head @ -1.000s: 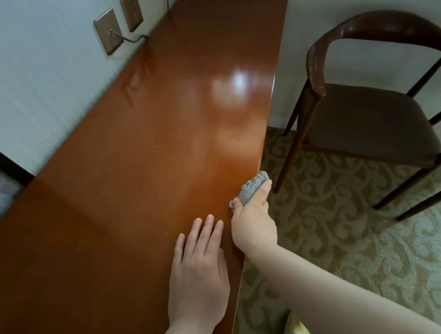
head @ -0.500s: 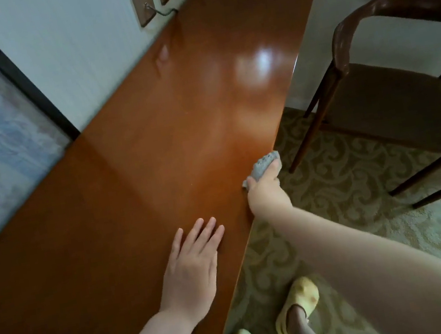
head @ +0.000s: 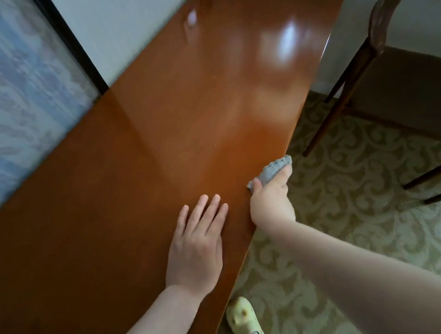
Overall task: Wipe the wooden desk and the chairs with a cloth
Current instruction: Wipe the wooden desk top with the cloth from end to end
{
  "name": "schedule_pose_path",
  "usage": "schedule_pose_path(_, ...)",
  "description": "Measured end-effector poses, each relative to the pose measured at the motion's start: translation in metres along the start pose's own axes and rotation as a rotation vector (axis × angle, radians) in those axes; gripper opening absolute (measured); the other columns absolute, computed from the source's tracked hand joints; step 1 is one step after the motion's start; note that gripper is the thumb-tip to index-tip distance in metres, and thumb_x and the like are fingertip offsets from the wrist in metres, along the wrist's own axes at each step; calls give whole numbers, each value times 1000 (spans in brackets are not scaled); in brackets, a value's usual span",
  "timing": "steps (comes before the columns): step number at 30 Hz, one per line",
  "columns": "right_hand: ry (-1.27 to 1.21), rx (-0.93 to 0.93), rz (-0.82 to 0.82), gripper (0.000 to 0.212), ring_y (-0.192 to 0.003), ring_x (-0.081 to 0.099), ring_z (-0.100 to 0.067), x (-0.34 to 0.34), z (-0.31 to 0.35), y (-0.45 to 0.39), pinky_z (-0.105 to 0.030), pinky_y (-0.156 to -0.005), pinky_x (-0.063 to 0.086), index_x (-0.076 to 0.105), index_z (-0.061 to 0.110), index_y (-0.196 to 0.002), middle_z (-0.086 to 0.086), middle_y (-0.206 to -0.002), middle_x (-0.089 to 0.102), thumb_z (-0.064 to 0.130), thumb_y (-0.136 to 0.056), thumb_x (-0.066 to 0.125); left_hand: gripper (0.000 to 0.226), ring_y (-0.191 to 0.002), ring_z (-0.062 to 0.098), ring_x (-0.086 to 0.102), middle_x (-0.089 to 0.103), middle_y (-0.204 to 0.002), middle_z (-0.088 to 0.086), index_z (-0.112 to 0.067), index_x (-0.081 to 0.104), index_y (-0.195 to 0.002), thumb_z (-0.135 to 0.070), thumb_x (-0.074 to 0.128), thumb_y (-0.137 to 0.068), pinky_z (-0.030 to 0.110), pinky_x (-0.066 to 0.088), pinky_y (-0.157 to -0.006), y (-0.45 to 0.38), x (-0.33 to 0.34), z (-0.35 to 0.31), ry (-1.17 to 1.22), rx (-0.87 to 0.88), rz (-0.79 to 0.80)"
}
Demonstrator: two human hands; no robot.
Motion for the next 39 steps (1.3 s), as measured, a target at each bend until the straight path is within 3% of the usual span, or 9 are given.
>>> schedule_pose_path(5,-18,-15,-67,70,-109,57,-32,5,-5,21,-36,-71,38,-14,20,-153,-11,-146,37,39,-104,32,46,-144,17,26,40,-150,-2,-21,48,-141,-8,50,-97,42,22,-119,19,-2,1,25,-37,-16)
schedule_pose_path(8,-69,-89,58,75,-106,61,-28,35,-45,104,-32,-73,43,-20,25,-151,-9,-150,36,40,-102,35,44,-147,14,18,34,-154,-5,-22,42,-145,-24,32,-102,40,14,-119,49,-1,2,12,38,66)
schedule_pose_path(11,-74,-117,187,80,-114,58,-25,49,-62,151,-34,-87,48,-26,25,-149,-8,-152,32,40,-102,36,47,-147,13,16,31,-155,-6,-24,36,-148,-30,24,-103,40,12,-118,93,-5,8,-17,25,128)
schedule_pose_path(17,-98,8,48,72,-116,53,-34,25,-28,65,-44,-88,43,-13,20,-153,-13,-143,42,41,-103,34,46,-146,12,19,31,-155,-9,-30,33,-148,-36,21,-104,40,17,-120,149,-19,24,22,-113,107)
schedule_pose_path(21,-97,-86,11,75,-111,56,-31,47,-48,121,-38,-81,45,-15,21,-152,-15,-138,44,40,-102,38,46,-145,11,22,36,-153,-8,-27,38,-146,-34,23,-103,41,24,-118,146,-21,20,43,-102,73)
schedule_pose_path(25,-126,-173,196,82,-110,60,-24,75,-87,206,-32,-80,49,-24,24,-149,-11,-148,38,39,-101,40,48,-146,10,20,36,-153,-6,-25,41,-146,-32,23,-102,42,22,-118,147,-21,22,67,-90,68)
schedule_pose_path(31,19,1,90,77,-118,53,-37,55,-50,128,-44,-88,43,-15,17,-152,-14,-145,41,45,-102,35,50,-144,13,26,39,-151,-6,-26,42,-144,-38,18,-102,41,25,-118,148,-23,22,66,-98,41)
schedule_pose_path(36,68,-61,-4,77,-106,59,-35,55,-49,131,-38,-68,41,-17,17,-151,-15,-137,44,47,-102,34,46,-145,11,24,38,-151,-7,-25,42,-144,-32,27,-102,39,22,-119,148,-22,21,63,-82,24)
schedule_pose_path(39,77,-206,66,82,-100,64,-25,77,-76,184,-29,-64,44,-25,17,-149,-15,-141,42,44,-102,37,47,-145,11,21,37,-152,-6,-23,43,-145,-30,27,-101,38,17,-119,146,-21,23,83,-68,33)
Point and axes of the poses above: each hand's wrist, its own y-axis away from the middle knuckle, its own x-axis out of the palm, z = x × y, the point moved 5 cm from there along -y, towards the middle knuckle
